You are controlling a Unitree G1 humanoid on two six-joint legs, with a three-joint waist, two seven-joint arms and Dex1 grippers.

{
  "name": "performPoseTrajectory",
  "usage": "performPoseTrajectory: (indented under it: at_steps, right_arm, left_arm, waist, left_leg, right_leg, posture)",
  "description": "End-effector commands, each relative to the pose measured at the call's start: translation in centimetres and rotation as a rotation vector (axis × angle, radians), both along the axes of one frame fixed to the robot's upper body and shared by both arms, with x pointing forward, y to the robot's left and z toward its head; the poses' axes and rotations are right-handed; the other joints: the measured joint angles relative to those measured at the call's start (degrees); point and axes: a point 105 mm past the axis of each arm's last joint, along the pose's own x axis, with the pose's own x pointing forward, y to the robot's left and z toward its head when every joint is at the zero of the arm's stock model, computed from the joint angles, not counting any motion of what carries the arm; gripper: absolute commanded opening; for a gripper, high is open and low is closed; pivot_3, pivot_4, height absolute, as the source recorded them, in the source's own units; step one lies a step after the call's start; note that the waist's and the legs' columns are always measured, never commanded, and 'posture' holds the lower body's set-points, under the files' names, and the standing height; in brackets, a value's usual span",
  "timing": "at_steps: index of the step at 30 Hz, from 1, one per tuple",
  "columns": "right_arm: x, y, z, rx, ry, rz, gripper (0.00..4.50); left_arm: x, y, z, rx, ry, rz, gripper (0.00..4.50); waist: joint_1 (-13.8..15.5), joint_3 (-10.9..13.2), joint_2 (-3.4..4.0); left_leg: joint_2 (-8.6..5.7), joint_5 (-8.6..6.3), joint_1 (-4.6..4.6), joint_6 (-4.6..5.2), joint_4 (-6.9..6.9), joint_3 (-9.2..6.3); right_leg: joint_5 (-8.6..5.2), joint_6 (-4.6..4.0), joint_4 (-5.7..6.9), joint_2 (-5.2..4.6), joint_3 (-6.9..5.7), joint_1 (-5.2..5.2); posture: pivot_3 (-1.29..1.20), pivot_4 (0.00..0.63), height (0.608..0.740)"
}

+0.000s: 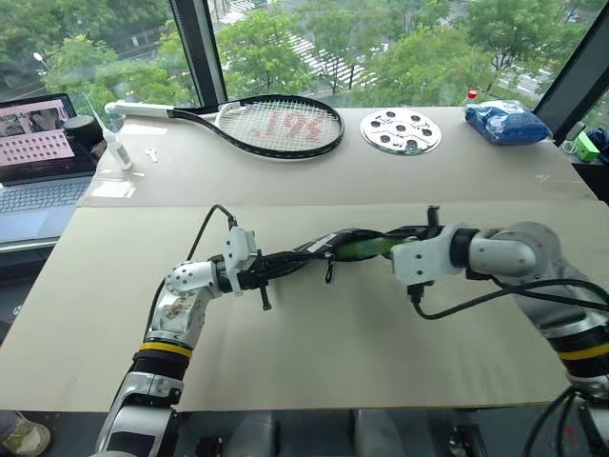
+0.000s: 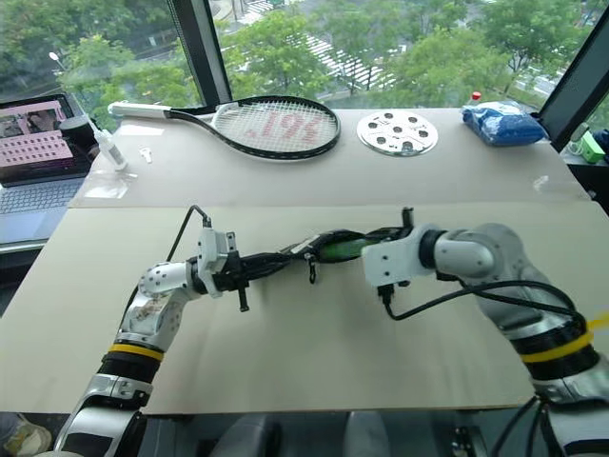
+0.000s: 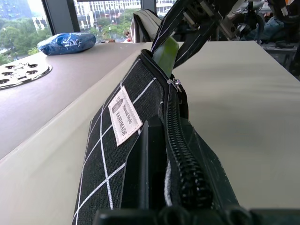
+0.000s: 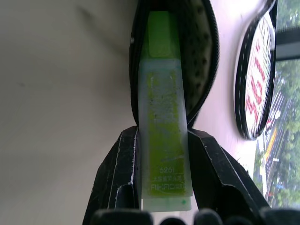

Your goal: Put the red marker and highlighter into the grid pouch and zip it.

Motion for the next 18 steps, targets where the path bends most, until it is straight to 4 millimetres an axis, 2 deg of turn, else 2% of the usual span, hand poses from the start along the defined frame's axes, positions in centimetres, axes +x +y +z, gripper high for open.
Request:
performPoseTrajectory:
  at_steps: [1,9,12,16,18]
  right_arm:
    - [-0.2,2.0,0.7,-0.015,-0.043,0.089,1.04]
    - [-1.3,6.4,-0.6,-0.004,-0.023,0.246,1.04]
    - [-1.2,6.3,-0.6,-0.009,-0.019,0.244,1.04]
    - [0.9,3.7,1.7,-0.053,-0.094,0.163,1.04]
    - [0.7,4.1,1.3,-0.066,-0.084,0.194,1.04]
  left_arm:
    - [-0.1,-0.4,1.4,-0.021,-0.051,-0.022,0.0]
    - [-0.1,-0.5,1.4,-0.022,-0.048,-0.018,0.0]
    - [-0.1,-0.4,1.4,-0.02,-0.049,-0.018,0.0]
    - [0.0,-0.1,1.3,-0.015,-0.05,-0.009,0.0]
    - [0.0,-0.1,1.3,-0.015,-0.049,-0.009,0.0]
  waist:
    - [0.0,0.0,0.0]
    - [0.0,0.0,0.0]
    - [0.1,0.0,0.0]
    - [0.1,0.0,0.0]
    - [0.0,0.0,0.0]
  left_leg:
    - [0.0,0.0,-0.01,0.0,0.0,0.0]
    - [0.01,0.13,0.01,-0.24,-0.01,-0.01]
    - [0.0,0.14,0.0,-0.25,0.0,0.0]
    - [0.0,0.14,0.0,-0.25,0.0,-0.01]
    - [0.0,0.14,0.01,-0.24,0.0,0.0]
  right_leg:
    - [0.0,0.0,0.0,0.0,0.0,0.0]
    - [0.0,0.0,0.02,0.01,-0.01,-0.01]
    - [0.0,0.0,0.02,0.01,-0.01,-0.01]
    - [0.0,0.0,0.02,0.01,-0.01,-0.01]
    - [0.0,0.0,0.03,0.01,0.0,-0.01]
  posture:
    - [0.0,0.15,0.74]
    - [0.0,0.15,0.74]
    - [0.0,0.15,0.74]
    - [0.0,0.15,0.74]
    - [0.0,0.15,0.74]
